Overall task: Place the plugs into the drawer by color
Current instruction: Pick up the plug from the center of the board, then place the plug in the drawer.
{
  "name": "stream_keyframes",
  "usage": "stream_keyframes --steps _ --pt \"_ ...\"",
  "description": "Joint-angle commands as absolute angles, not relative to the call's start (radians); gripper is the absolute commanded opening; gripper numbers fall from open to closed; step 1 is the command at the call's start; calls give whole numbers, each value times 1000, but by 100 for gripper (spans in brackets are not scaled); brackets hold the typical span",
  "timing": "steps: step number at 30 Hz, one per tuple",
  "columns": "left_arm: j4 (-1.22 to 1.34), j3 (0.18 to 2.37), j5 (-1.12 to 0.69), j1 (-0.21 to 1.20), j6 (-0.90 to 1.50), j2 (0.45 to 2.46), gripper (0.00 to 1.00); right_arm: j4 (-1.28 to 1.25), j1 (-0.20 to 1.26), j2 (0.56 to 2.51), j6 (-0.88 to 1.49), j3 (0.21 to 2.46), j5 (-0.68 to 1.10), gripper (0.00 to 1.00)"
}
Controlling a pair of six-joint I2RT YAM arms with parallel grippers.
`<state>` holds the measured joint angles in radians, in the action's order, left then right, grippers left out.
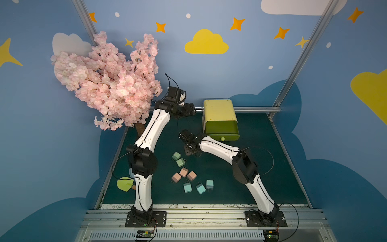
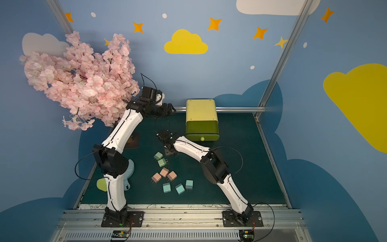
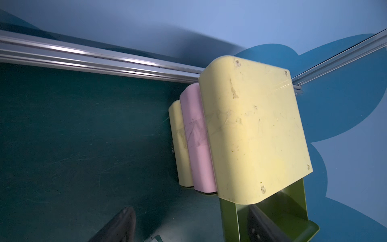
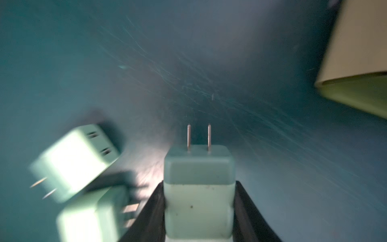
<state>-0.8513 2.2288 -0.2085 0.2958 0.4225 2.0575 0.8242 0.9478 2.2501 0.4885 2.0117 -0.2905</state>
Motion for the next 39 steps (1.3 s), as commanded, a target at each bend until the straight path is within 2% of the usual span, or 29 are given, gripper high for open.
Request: stream_keyframes --steps 1,6,11,21,39 --pt "-844 2220 -203 298 419 1996 85 869 955 2009 471 2003 -352 32" --pt "-836 2215 -204 303 423 1985 85 728 945 1772 472 1799 -429 31" --pt "-835 2226 -190 320 416 1988 86 793 845 1704 487 1819 -372 30" --pt "-853 2258 -179 328 409 2022 86 1016 679 1893 464 2072 -144 31" --pt "-859 2260 -179 328 401 2054 86 1066 608 2077 449 2197 -73 35"
